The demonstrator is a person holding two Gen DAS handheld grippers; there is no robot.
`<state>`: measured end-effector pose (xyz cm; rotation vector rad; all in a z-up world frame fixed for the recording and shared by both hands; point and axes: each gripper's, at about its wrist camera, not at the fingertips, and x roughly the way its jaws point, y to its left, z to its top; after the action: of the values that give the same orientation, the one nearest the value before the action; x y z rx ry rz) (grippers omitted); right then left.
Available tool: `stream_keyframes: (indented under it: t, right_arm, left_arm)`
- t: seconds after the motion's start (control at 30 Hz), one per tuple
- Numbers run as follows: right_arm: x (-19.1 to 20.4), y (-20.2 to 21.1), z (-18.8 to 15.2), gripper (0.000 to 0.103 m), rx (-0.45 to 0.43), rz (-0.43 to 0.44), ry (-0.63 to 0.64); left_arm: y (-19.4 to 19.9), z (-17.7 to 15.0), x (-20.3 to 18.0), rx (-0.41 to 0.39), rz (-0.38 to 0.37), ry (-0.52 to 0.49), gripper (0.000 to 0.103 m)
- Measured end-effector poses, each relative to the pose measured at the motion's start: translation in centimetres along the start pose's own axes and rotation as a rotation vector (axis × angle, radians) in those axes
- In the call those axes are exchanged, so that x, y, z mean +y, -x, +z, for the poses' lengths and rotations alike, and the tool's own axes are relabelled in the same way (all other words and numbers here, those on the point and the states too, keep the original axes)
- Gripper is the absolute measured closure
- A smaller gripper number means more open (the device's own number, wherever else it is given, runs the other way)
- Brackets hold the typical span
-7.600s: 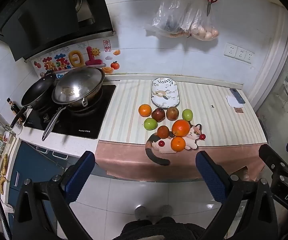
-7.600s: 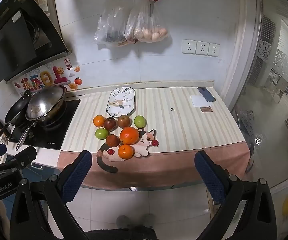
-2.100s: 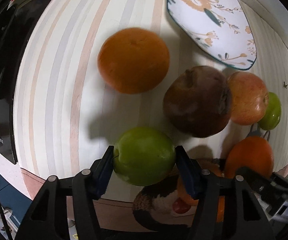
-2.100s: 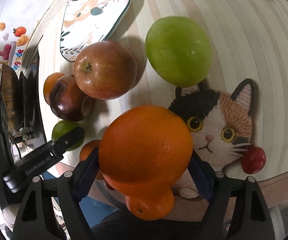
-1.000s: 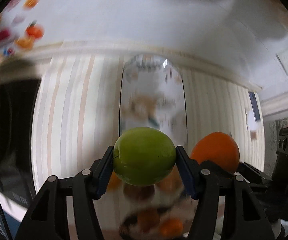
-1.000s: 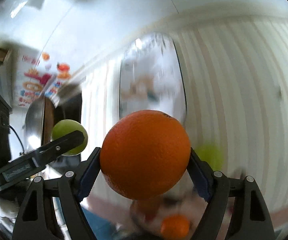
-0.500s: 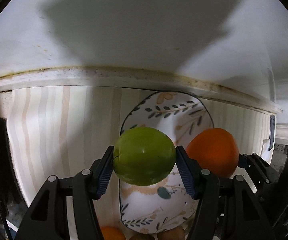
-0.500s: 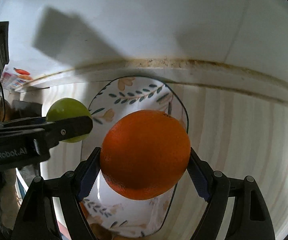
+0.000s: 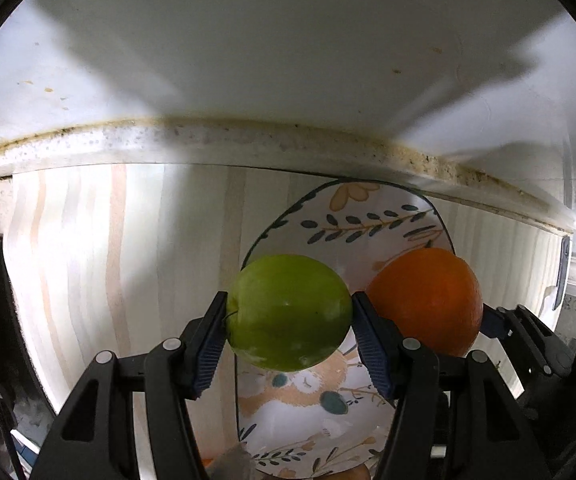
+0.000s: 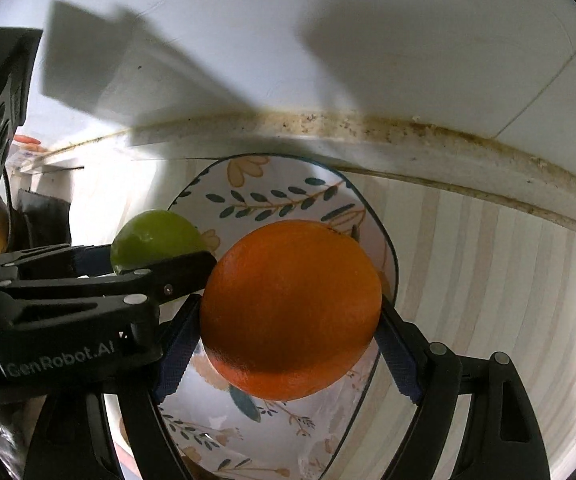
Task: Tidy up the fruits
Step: 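Carry the green apple and orange onto the floral plate and open both tools, then move both tools back to the fruit cluster and grasp an orange with the left tool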
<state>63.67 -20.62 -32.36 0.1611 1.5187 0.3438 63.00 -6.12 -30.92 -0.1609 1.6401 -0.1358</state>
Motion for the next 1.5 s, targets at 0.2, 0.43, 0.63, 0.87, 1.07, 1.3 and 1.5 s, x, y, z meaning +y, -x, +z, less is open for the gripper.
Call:
stream_keyframes:
  t: [0.2,0.43,0.63,0.87,1.07,1.3,1.5]
  right_arm:
    - [-0.4,2.2,-0.5,0.006,-0.032,-0.047,-0.046]
    - [0.3,6.1,-4.0,0.006,-0.087,-0.170,-0.060]
    - [2.3,8.4,-8.6,0.006,-0.142,-0.224,-0.051]
    - [4.8,10.7,-14.4,0.006,-0.227,-0.255,-0.052]
    - [6.6,14.0,-19.1,0.006,-0.310,-0.254,-0.051]
    - [9.1,18.0,-23.9,0.006,-0.400,-0.238,-0.037]
    - [10.7,21.1,-27.6,0.006,-0.459,-0.230,-0.018]
  left_arm:
    - [2.2,-0.7,-0.2,-0.069,0.026,-0.021,0.017]
    - [5.3,-5.1,-0.1,-0.146,0.080,-0.024,0.017]
    - [9.1,-11.1,0.3,-0.277,0.158,-0.048,0.017]
    - [12.3,-16.2,2.3,-0.361,0.192,-0.056,0.017]
    - [14.7,-20.9,2.7,-0.407,0.181,-0.076,0.017]
    - [17.8,-26.5,1.2,-0.505,0.176,-0.101,0.017]
    - [20.4,-29.8,1.2,-0.560,0.137,-0.104,0.017]
